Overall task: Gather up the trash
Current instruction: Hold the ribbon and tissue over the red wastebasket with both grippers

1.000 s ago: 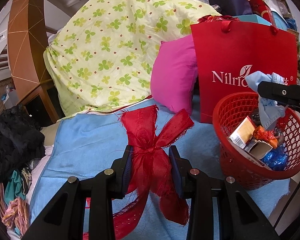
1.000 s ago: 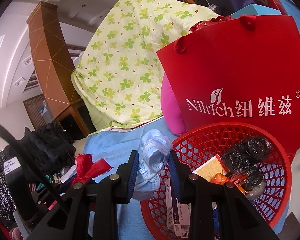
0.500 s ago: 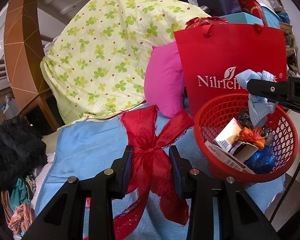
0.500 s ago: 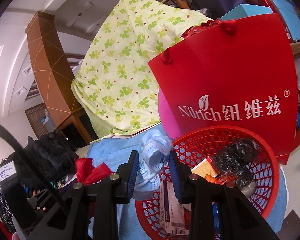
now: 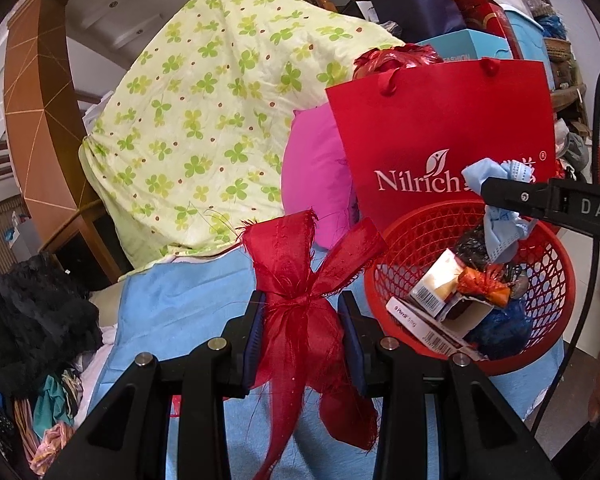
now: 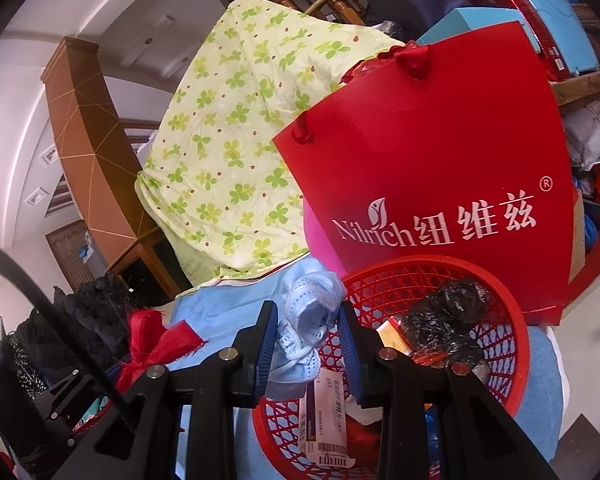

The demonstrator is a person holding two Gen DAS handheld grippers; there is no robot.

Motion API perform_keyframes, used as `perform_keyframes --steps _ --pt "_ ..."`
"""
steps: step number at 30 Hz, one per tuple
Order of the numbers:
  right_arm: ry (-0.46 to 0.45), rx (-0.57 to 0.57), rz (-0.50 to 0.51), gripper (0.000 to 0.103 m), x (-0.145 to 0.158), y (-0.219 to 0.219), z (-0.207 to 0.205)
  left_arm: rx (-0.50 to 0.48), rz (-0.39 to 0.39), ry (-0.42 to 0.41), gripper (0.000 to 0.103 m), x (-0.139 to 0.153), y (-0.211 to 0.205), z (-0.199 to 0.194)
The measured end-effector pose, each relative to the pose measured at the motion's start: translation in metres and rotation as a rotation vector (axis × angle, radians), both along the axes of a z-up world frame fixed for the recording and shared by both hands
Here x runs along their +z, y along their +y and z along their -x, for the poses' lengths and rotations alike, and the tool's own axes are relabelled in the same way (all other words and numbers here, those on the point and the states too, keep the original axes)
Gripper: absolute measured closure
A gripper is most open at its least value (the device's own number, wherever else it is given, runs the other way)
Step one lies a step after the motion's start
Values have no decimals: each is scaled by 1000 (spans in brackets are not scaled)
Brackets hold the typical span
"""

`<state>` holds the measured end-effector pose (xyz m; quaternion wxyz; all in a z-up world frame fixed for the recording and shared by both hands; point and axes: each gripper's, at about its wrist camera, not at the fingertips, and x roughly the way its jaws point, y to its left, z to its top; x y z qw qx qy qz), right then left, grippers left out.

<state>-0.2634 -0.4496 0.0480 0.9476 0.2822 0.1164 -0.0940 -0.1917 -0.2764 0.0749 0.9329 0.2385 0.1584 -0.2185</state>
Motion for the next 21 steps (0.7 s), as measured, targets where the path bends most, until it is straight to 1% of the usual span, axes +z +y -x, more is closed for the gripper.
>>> perform_keyframes --steps 21 --pt "-19 -45 -32 70 -2 -12 18 -43 -9 -46 64 20 -17 14"
